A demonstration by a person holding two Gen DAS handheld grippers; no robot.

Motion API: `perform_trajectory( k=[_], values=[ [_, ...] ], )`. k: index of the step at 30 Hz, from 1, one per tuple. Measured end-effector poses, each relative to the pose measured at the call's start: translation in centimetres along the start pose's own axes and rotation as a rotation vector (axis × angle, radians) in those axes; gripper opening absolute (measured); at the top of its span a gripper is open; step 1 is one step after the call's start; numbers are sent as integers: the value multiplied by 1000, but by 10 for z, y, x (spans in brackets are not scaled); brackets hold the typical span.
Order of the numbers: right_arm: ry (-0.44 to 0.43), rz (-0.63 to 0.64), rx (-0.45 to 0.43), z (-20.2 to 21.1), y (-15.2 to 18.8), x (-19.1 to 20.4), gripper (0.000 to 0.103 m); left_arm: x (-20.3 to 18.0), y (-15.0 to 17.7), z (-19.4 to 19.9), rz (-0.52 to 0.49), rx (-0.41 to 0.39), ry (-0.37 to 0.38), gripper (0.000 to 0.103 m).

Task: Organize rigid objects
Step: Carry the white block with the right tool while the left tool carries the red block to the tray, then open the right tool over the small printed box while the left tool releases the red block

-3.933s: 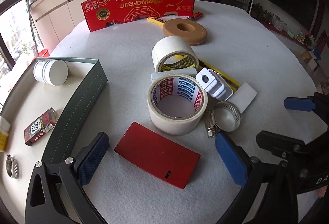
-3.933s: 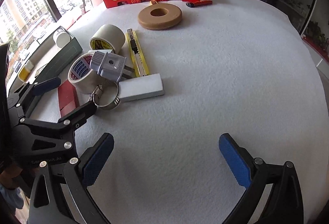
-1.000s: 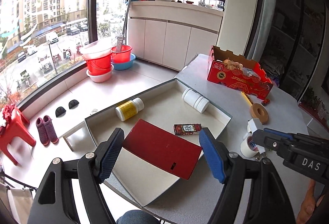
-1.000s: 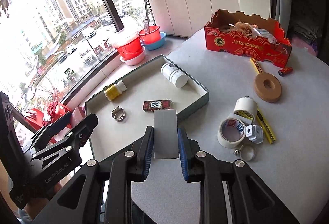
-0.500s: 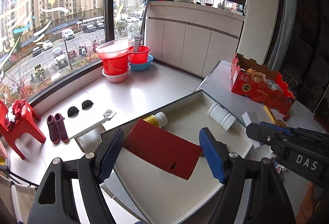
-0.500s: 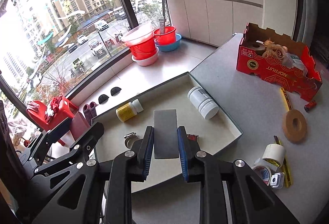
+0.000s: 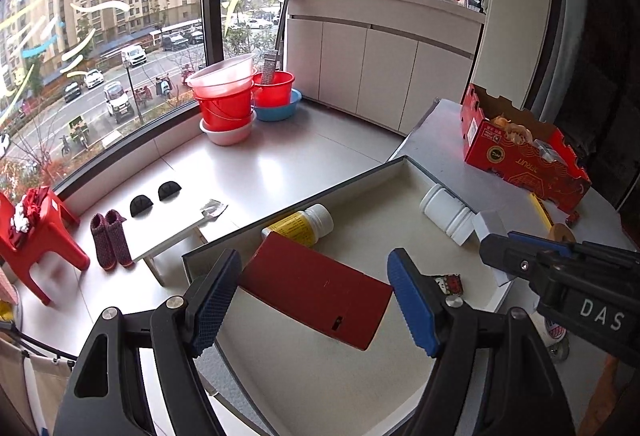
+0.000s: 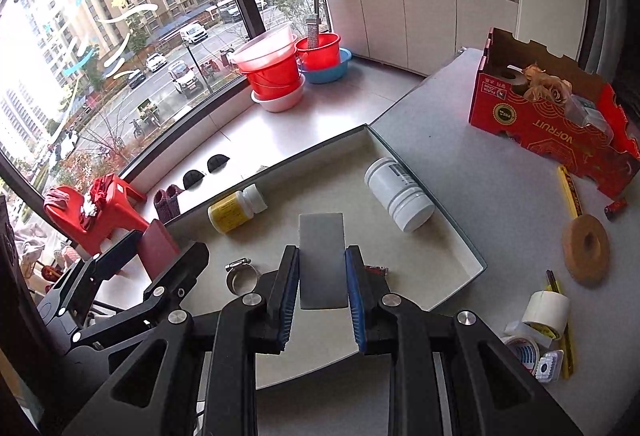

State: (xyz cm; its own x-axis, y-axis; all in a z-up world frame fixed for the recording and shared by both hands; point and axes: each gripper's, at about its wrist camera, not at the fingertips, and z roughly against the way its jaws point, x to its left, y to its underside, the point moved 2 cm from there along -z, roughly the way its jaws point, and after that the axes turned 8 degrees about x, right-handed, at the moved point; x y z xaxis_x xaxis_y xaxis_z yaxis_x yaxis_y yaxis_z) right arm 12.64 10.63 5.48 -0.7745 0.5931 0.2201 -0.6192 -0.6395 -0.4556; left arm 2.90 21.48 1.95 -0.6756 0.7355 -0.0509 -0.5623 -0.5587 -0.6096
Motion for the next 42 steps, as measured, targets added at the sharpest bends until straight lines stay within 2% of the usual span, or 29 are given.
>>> perform_trajectory(
  k=[24, 42],
  values=[
    [-8, -56, 85, -42, -2, -20, 25, -7, 1, -36, -26, 68, -24, 78],
    [38, -61, 136, -75, -5, -23, 25, -8, 7, -63, -29, 133, -22, 78]
  ],
)
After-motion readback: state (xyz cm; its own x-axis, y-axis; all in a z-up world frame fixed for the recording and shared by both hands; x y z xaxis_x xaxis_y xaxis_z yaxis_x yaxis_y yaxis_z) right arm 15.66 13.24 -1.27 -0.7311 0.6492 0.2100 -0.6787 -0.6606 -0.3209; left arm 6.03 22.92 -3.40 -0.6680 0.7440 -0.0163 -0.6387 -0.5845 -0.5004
